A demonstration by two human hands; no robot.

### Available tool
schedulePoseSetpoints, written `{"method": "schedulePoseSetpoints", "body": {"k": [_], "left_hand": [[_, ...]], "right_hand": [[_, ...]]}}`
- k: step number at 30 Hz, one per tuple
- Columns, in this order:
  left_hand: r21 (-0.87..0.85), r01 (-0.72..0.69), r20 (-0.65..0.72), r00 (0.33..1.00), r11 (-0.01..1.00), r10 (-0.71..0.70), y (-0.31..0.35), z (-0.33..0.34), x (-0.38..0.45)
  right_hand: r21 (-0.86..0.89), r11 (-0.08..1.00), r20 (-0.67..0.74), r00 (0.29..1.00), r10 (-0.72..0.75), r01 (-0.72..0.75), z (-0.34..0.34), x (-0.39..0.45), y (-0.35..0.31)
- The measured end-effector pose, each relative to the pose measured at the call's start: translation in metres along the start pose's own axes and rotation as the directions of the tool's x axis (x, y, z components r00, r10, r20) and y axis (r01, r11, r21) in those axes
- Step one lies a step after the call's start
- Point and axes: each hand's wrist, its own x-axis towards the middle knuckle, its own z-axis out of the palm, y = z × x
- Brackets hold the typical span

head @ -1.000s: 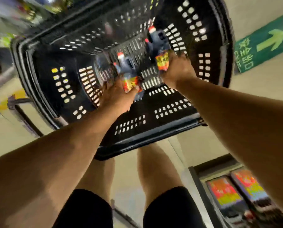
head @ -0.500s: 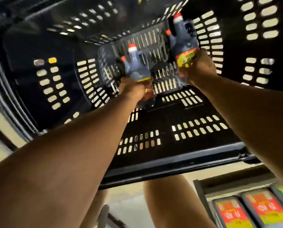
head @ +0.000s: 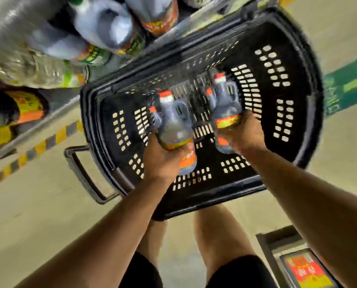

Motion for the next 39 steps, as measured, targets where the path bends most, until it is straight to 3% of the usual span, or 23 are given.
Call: {"method": "schedulePoseSetpoints", "body": {"k": [6,13,21,27,39], "left_hand": [[0.092,-0.158,0.001,0.987,0.983,0.159,0.085,-0.037,-0.092],[-0.016,-0.275,-0.039,0.961,0.961,0.275,0.164,-0.087,-0.18],[-0.198,-0.433,-0.099,0.901,0.879,0.422,0.233,-0.152,-0.293],[-0.281,-0.55,-0.207,0.835,0.786,0.51,0.274,-0.211,-0.365],[-0.299,-0.716,-0.41,0.693,0.631,0.593,0.356,-0.342,-0.449]], "right_hand": [[0.216,0.97,-0.072,0.993,-0.098,0.111,-0.047,-0.103,-0.006],[0.369,0.87,-0.25,0.937,-0.246,0.327,-0.132,-0.213,-0.063],[0.424,0.724,-0.43,0.825,-0.367,0.544,-0.198,-0.338,-0.125],[0.511,0.583,-0.435,0.775,-0.459,0.632,-0.231,-0.437,-0.171],[0.464,0.345,-0.544,0.569,-0.616,0.816,-0.301,-0.554,-0.274]]}}
